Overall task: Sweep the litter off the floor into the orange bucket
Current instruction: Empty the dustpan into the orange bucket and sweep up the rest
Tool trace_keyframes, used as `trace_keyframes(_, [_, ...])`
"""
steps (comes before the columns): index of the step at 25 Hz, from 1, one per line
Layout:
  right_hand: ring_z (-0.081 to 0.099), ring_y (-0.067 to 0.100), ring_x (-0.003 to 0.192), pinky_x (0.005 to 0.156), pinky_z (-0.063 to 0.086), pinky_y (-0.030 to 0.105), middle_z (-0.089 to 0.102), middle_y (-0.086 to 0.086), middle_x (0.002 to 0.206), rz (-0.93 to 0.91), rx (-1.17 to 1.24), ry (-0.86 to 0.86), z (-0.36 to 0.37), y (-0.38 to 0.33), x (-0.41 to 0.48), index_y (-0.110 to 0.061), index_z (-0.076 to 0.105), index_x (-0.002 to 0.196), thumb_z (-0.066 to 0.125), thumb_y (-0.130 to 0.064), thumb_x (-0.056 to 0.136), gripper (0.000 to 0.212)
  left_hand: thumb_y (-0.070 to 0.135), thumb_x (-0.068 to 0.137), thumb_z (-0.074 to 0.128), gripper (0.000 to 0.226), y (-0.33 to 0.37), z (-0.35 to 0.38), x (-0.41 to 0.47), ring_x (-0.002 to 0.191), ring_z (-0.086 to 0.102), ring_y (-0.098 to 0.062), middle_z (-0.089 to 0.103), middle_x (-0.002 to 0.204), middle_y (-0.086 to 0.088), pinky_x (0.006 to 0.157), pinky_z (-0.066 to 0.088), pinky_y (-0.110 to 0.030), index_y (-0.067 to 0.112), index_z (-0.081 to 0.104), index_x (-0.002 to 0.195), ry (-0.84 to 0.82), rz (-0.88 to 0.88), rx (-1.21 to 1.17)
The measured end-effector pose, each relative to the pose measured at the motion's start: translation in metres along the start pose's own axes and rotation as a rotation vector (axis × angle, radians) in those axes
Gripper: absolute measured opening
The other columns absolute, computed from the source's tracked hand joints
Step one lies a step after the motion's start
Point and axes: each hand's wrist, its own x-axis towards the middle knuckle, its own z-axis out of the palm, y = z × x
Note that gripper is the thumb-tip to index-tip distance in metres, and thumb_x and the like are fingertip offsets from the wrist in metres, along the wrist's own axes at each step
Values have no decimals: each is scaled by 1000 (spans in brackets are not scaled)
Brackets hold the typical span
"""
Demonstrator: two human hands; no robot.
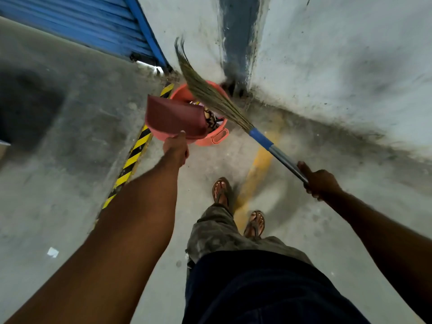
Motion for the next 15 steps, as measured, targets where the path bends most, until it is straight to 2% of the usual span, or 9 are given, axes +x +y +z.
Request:
trace_keyframes(2, [51,21,39,46,40,26,60,7,48,57,84,-37,2,25,-27,-7,63,60,43,-86,85,85,51,94,60,52,-23,-5,-39,26,44,-18,51,49,-12,37,34,-20,6,61,69,20,25,-12])
trace_keyframes(4, [46,20,37,44,37,25,56,8,50,112,156,-73,5,47,-56,-9,60,61,45,-84,87,81,46,99,59,48,-51,-8,-68,23,42,-17,51,51,-11,31,29,-17,3,64,79,8,42,-8])
trace_keyframes(7, [44,21,37,44,35,24,55,9,52,185,234,-74,18,76,-98,-8,58,64,46,-81,89,78,46,99,61,44,-83,-10,-97,28,44,-18,50,49,-6,34,32,-19,7,61,78,-41,71,-4])
trace_keyframes(13, [48,21,40,45,38,24,57,10,52,287,392,50,85,156,-213,-7,61,65,46,-81,88,80,41,99,65,42,-132,-13,-155,38,41,-15,49,56,-2,43,34,-23,14,55,68,-334,165,31])
trace_keyframes(15, [49,22,41,46,39,25,58,10,52,348,431,80,110,183,-252,-6,62,65,46,-82,87,81,40,98,66,44,-150,-20,-177,38,41,-16,49,55,-2,43,34,-24,14,53,65,-380,216,78])
